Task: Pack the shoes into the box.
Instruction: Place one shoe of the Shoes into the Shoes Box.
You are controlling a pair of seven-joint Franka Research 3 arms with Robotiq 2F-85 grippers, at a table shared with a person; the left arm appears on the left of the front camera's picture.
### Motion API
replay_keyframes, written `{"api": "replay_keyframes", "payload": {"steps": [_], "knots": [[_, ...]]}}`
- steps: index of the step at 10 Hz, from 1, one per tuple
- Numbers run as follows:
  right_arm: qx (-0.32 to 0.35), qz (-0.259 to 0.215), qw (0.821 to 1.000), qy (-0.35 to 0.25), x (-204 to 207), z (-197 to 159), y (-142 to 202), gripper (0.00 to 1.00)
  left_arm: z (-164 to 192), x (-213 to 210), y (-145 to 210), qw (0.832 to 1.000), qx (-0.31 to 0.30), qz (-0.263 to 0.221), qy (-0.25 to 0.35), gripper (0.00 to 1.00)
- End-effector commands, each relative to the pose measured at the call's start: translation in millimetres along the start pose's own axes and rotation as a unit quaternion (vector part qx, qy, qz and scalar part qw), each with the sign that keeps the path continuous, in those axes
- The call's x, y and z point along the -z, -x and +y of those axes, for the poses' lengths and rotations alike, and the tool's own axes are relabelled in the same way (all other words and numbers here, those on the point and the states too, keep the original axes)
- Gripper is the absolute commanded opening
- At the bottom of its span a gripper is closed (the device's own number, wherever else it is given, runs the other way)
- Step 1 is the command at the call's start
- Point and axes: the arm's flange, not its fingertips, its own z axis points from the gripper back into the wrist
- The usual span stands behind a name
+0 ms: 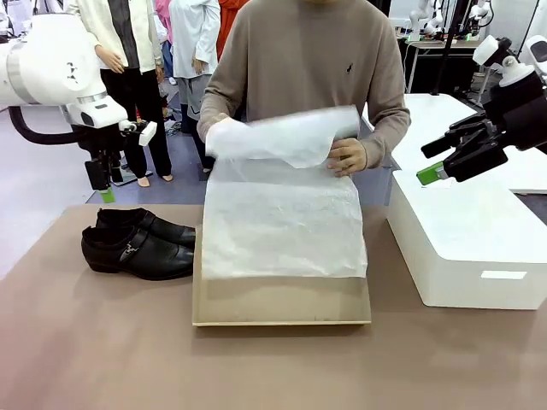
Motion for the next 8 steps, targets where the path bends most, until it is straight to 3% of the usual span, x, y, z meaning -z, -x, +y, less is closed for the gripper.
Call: {"api": "replay_keyframes", "payload": {"steps": [1, 4, 8], "knots": [[-0.012, -0.015, 1.000, -0.008, 0, -4, -1, 1.00, 12, 6, 1, 1.000, 0.004, -0.009, 0.001, 1.00], [-0.012, -0.015, 1.000, -0.008, 0, -4, -1, 1.00, 20, 12, -2, 1.000, 0.024, -0.013, 0.008, 1.00], [-0.012, -0.015, 1.000, -0.008, 0, -4, -1, 1.00, 12, 16, -1, 1.000, 0.000, 0.001, 0.007, 1.00]]}}
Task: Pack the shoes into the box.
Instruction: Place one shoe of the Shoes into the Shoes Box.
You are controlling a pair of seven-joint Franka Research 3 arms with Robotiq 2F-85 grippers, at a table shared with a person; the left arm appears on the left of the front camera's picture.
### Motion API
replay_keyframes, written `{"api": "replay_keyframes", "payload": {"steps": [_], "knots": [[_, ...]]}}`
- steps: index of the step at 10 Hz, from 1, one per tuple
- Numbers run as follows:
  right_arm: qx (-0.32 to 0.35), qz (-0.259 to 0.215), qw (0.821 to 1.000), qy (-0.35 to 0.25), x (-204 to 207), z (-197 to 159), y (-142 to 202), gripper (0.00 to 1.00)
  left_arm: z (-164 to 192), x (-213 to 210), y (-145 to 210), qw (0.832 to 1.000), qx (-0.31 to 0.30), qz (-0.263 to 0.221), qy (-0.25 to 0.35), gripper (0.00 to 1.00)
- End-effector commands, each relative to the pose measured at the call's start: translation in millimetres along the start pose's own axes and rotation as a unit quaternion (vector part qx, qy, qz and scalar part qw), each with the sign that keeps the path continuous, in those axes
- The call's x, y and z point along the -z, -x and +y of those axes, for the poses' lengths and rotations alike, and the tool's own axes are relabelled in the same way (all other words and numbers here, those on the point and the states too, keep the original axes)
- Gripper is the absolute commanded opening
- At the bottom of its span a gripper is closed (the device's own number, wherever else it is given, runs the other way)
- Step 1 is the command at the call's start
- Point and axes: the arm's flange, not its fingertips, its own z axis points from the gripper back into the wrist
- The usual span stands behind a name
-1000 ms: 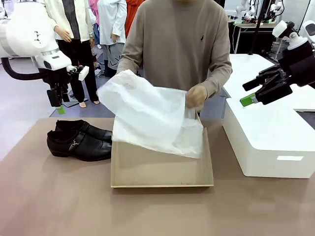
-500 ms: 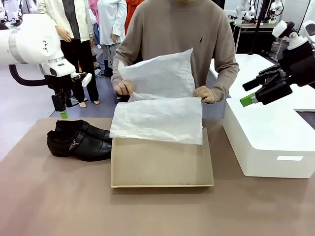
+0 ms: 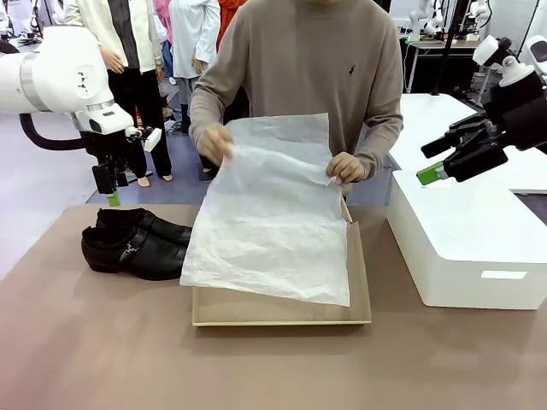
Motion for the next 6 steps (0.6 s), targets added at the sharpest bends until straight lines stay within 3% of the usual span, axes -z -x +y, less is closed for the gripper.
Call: {"api": "replay_keyframes", "payload": {"steps": [1, 6], "knots": [[-0.012, -0.015, 1.000, -0.008, 0, -4, -1, 1.00, -3, -1, 1, 1.000, -0.004, 0.001, 0.000, 1.00], [-0.012, -0.015, 1.000, -0.008, 0, -4, -1, 1.00, 26, 14, 7, 1.000, -0.013, 0.010, -0.008, 1.00]]}}
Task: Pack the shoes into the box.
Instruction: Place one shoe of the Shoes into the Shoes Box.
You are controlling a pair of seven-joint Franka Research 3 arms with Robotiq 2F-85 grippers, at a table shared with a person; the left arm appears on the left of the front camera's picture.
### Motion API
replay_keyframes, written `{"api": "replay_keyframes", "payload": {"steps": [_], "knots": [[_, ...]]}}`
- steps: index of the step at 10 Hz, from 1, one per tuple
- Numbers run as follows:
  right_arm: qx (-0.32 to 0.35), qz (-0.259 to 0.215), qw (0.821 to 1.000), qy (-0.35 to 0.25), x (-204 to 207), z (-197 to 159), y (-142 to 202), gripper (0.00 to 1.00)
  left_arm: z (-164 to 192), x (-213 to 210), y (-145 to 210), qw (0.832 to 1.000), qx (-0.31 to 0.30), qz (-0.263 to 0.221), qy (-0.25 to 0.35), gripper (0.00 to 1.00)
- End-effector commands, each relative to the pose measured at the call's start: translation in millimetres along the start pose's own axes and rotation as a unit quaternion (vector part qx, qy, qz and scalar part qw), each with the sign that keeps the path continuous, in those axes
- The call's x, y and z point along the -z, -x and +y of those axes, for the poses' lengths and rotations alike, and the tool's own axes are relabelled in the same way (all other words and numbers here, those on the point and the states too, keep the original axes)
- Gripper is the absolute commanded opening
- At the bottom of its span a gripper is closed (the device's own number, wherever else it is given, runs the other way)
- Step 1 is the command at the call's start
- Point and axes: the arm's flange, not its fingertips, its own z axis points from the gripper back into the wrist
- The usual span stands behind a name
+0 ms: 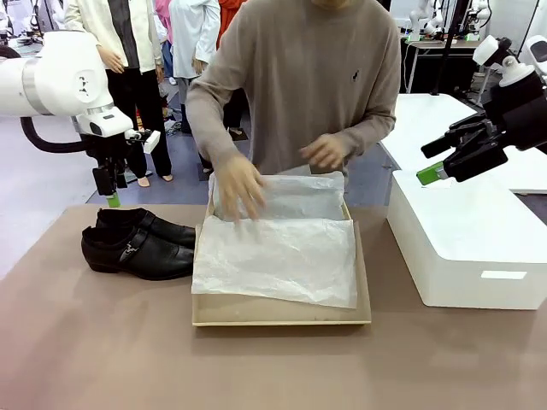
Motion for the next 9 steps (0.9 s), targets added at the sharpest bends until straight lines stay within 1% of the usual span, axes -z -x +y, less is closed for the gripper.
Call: {"api": "replay_keyframes", "payload": {"steps": [1, 3, 5, 7, 9], "knots": [[-0.012, -0.015, 1.000, -0.008, 0, -4, -1, 1.00, 18, 8, 1, 1.000, 0.003, 0.009, -0.008, 1.00], [-0.012, -0.015, 1.000, -0.008, 0, -4, -1, 1.00, 32, 16, 1, 1.000, 0.009, 0.003, 0.004, 1.00], [-0.012, -0.015, 1.000, -0.008, 0, -4, -1, 1.00, 45, 25, 0, 1.000, 0.015, 0.012, 0.007, 1.00], [-0.012, -0.015, 1.000, -0.008, 0, -4, -1, 1.00, 52, 32, 1, 1.000, 0.022, 0.020, 0.007, 1.00], [-0.012, -0.015, 1.000, -0.008, 0, -4, -1, 1.00, 54, 40, 2, 0.999, 0.034, 0.017, 0.025, 1.00]]}}
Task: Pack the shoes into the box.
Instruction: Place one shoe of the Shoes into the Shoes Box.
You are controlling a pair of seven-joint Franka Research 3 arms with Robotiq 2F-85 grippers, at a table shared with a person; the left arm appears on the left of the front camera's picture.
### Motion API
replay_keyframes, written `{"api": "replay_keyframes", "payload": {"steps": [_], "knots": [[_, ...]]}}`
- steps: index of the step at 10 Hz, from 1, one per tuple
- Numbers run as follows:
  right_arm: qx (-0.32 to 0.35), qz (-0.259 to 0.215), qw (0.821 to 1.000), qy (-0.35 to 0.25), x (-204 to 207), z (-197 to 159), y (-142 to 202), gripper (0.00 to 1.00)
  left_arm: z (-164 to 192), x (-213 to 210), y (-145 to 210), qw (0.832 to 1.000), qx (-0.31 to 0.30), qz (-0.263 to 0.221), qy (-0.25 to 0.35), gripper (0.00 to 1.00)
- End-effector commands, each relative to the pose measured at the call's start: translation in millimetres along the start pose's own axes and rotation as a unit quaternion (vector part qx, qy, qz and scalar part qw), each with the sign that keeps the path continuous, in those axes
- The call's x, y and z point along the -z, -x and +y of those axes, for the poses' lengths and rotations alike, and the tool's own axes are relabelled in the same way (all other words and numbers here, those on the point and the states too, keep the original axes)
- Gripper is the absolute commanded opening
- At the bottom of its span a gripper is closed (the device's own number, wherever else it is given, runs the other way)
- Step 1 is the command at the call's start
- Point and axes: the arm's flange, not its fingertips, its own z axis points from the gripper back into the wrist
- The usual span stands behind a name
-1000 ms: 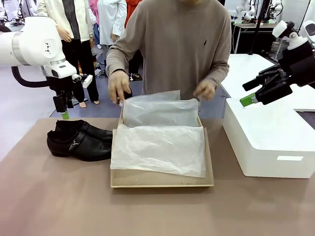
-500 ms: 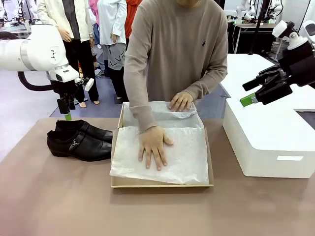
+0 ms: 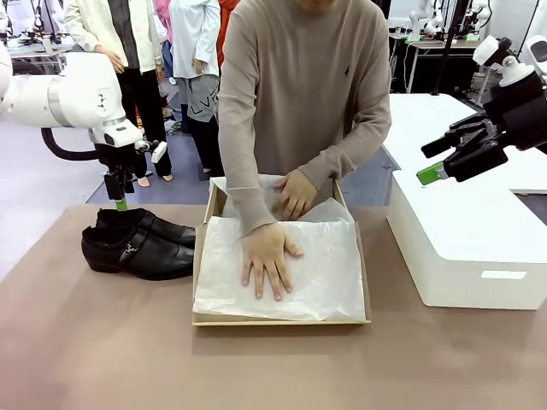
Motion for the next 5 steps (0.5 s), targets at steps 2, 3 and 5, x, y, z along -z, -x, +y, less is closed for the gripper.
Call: {"api": "replay_keyframes", "payload": {"steps": [2, 3, 5], "knots": [[-0.012, -0.015, 1.000, -0.008, 0.4, -4.0, -1.2, 1.00, 5.7, 0.6, 2.2, 1.000, 0.019, 0.007, 0.014, 1.00], [-0.012, -0.015, 1.000, -0.008, 0.4, -4.0, -1.2, 1.00, 7.0, 2.5, 2.5, 1.000, 0.018, 0.006, 0.015, 1.00], [-0.012, -0.015, 1.000, -0.008, 0.4, -4.0, -1.2, 1.00, 7.6, 3.8, 1.0, 1.000, 0.019, 0.005, 0.021, 1.00]]}}
